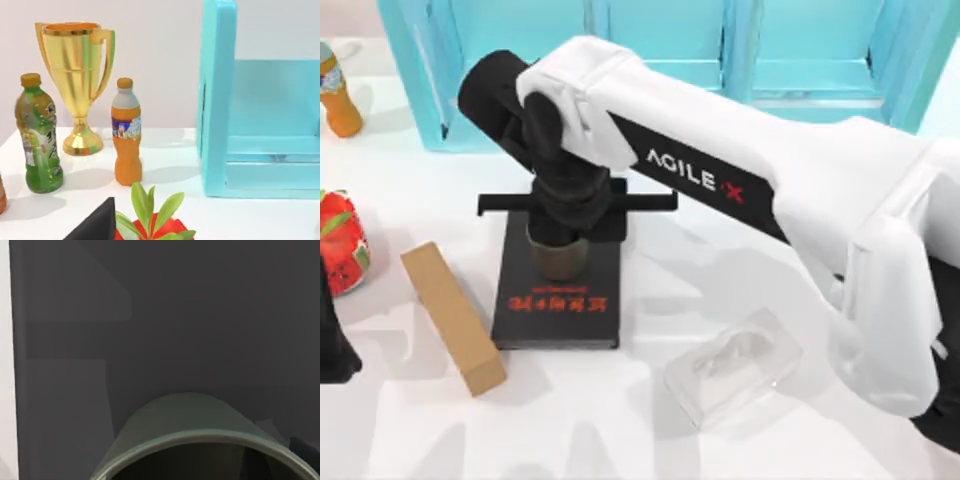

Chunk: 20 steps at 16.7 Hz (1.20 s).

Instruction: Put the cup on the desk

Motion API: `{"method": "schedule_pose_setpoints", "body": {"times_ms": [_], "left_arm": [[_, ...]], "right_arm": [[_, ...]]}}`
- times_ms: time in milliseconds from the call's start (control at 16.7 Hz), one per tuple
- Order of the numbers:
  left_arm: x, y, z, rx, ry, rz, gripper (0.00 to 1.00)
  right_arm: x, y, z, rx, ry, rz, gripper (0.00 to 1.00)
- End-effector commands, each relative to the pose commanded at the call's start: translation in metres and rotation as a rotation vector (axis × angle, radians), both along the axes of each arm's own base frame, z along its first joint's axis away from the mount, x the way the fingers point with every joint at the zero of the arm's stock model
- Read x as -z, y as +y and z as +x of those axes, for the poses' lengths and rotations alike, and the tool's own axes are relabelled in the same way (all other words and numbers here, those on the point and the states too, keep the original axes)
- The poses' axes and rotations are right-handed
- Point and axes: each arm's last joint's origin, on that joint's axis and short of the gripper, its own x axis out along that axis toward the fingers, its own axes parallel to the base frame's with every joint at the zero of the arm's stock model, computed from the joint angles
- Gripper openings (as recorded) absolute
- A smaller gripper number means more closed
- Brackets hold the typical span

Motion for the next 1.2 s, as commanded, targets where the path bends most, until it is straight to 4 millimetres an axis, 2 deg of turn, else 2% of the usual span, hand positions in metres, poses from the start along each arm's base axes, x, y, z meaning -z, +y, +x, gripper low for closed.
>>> {"method": "schedule_pose_setpoints", "body": {"times_ms": [780, 900, 1080, 1200], "left_arm": [[0.0, 0.0, 0.0, 0.0, 0.0, 0.0, 1.0], [0.0, 0.0, 0.0, 0.0, 0.0, 0.0, 1.0], [0.0, 0.0, 0.0, 0.0, 0.0, 0.0, 1.0], [0.0, 0.0, 0.0, 0.0, 0.0, 0.0, 1.0]], "right_arm": [[-0.004, 0.002, -0.001, 0.001, 0.015, -0.018, 0.0], [-0.014, 0.004, 0.0, 0.001, 0.011, -0.013, 0.0], [-0.041, 0.004, 0.0, 0.0, -0.017, 0.019, 0.0], [-0.049, 0.001, -0.001, -0.002, -0.013, 0.015, 0.0]]}}
